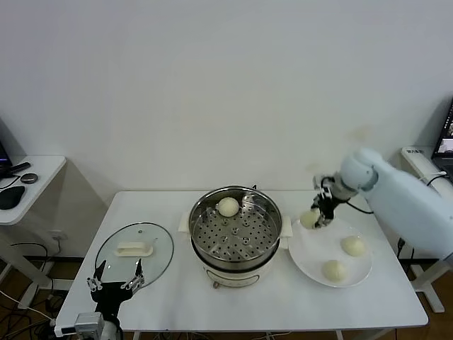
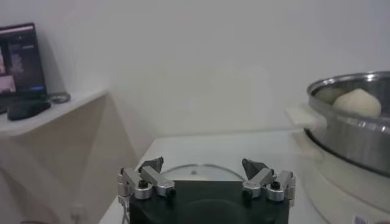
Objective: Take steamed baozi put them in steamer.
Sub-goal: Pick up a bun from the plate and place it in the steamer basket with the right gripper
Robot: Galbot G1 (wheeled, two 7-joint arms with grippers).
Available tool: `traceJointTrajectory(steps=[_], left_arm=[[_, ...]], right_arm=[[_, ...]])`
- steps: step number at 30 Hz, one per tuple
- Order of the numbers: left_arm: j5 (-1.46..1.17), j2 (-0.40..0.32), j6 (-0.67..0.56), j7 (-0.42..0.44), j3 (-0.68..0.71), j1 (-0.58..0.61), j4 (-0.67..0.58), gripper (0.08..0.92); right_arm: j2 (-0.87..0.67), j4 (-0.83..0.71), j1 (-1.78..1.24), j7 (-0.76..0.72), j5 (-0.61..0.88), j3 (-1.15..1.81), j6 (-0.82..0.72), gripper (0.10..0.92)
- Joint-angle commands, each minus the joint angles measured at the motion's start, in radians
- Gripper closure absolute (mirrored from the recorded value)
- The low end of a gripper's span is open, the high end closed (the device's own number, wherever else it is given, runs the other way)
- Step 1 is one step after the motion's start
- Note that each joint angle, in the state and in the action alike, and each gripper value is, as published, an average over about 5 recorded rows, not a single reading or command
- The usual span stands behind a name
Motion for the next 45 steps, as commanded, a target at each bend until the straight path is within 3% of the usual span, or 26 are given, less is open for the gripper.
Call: traceJointTrajectory(steps=[1,6,13,23,33,45], left_arm=[[-0.001,0.0,-0.001,-0.002,0.007,-0.014,-0.015,0.177],[-0.017,0.006,-0.001,-0.01,0.01,-0.008,-0.022,0.177],[-0.036,0.009,-0.001,-0.019,0.011,0.008,-0.044,0.177],[-0.063,0.002,0.004,-0.024,0.016,0.012,-0.078,0.177],[-0.078,-0.001,0.006,-0.027,0.015,0.01,-0.079,0.177],[-0.084,-0.005,0.007,-0.026,0.021,-0.005,-0.06,0.177]], right_arm=[[0.03,0.092,0.493,-0.042,0.311,-0.358,-0.075,0.474],[0.149,0.112,0.544,-0.04,0.431,-0.434,-0.153,0.472],[0.362,0.055,0.497,-0.008,0.492,-0.473,-0.237,0.47],[0.529,-0.045,0.391,0.047,0.458,-0.556,-0.274,0.465],[0.668,-0.221,0.215,0.141,0.336,-0.457,-0.283,0.465],[0.723,-0.284,0.161,0.164,0.291,-0.428,-0.28,0.461]])
